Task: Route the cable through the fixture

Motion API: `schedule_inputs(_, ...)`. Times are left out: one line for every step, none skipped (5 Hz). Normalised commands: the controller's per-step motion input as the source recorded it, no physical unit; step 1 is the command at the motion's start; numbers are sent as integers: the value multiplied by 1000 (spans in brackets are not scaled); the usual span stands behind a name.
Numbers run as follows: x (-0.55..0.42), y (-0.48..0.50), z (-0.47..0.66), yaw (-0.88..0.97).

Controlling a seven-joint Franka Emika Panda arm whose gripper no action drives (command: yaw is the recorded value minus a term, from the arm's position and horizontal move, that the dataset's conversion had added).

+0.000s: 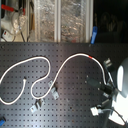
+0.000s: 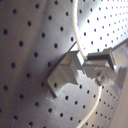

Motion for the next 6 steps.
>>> schedule_inputs(-3, -9, 0, 0)
schedule_inputs(-117, -216, 4, 29)
schedule_inputs(-199, -232, 6, 109)
schedule_inputs(-8, -20, 0, 0)
schedule_inputs(-129, -163, 5, 0)
schedule_inputs(-191, -176, 6, 0)
